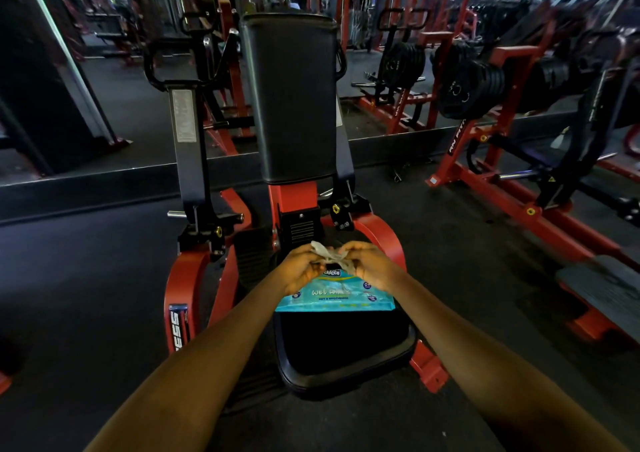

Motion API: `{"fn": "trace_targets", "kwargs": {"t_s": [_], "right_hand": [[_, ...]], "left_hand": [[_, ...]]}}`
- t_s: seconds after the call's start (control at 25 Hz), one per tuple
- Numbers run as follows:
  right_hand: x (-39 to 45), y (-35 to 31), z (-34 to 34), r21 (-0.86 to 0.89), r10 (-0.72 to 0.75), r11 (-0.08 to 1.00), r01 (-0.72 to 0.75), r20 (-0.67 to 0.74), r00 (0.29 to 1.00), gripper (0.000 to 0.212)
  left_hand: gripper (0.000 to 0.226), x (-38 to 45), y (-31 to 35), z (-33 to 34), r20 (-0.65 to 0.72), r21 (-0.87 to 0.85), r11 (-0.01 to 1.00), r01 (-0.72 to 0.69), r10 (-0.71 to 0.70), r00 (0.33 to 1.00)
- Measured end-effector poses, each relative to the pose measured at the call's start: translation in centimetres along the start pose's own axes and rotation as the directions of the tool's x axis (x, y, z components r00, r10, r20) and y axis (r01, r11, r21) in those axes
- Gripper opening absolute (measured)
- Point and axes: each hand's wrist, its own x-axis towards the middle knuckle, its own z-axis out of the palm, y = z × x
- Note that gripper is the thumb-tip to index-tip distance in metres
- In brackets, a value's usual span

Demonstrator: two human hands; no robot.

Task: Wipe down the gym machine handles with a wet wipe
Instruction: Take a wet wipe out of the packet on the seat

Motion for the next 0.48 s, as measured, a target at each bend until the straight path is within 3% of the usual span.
{"fn": "trace_targets", "kwargs": {"t_s": [0.12,0.24,0.28,0.36,0.44,0.48], "right_hand": [[0.28,0.16,-0.27,-0.084,-0.018,0.996,0.019,0.010,1.000,0.045],[0.46,0.37,-0.57,-0.055,0.008,0.998,-0.008,-0.012,1.000,0.051],[0.26,0.33,-0.51,-0.089,-0.009,0.996,0.008,-0.017,1.000,0.044],[0.11,0.43,-0.49,-0.306,-0.092,0.949,0.081,-0.024,0.995,0.018],[0.29,0.77,-0.58,-0.392,-0.156,0.911,0.128,-0.039,0.987,0.032],[0.36,0.74,-0.56,-0.343,-0.154,0.933,0.111,-0.100,0.983,0.039]], "left_hand": [[0.032,0.05,0.06,-0.23,0.039,-0.041,0.999,0.017,-0.015,0.999],[0.054,0.36,0.11,-0.38,0.012,-0.094,0.995,0.043,-0.042,0.999],[0.053,0.47,-0.07,-0.48,0.010,-0.033,0.999,0.021,-0.021,1.000],[0.030,0.19,-0.18,-0.40,0.024,0.148,0.988,-0.054,0.051,0.998],[0.013,0.13,-0.36,-0.60,0.043,0.276,0.954,-0.117,0.110,0.993],[0.025,0.25,-0.44,-0.81,0.039,0.308,0.942,-0.135,0.129,0.991]]}}
